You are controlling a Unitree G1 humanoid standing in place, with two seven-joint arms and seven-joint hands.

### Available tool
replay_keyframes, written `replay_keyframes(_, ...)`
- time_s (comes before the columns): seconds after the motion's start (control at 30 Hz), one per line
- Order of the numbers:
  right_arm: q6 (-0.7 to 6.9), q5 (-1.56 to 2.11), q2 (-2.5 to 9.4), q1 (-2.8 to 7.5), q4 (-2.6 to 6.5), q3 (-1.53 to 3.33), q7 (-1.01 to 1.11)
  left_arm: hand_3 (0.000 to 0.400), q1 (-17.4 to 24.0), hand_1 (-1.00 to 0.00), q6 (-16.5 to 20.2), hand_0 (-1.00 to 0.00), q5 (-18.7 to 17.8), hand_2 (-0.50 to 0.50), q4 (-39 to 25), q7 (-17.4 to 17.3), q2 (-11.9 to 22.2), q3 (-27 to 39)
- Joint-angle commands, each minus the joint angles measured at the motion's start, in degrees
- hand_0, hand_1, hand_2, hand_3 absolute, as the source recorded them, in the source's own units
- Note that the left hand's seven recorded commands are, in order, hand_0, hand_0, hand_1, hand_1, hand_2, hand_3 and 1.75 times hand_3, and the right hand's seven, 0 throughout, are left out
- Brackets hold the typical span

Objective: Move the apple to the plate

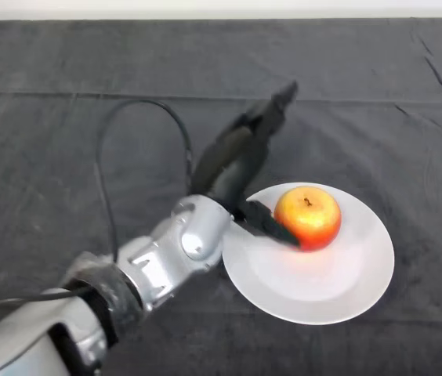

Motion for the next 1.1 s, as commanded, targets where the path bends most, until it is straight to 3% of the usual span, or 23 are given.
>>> replay_keyframes(0.03,-0.02,0.44,-1.57,-0.22,1.30,-0.97,0.68,0.000,0.05,0.00,-1.01,0.00,0.06,0.00,-2.74,-0.59,3.33,2.64)
replay_keyframes(0.57,-0.07,0.40,-1.41,-0.12,0.97,-0.94,0.53,0.000,9.01,0.00,0.58,0.00,0.19,0.00,-19.14,-0.74,17.05,18.00)
replay_keyframes(1.1,-0.09,0.39,-1.24,-0.01,0.58,-0.92,0.33,0.000,22.94,0.00,-1.29,0.00,-2.84,0.00,-26.49,0.89,28.14,38.09)
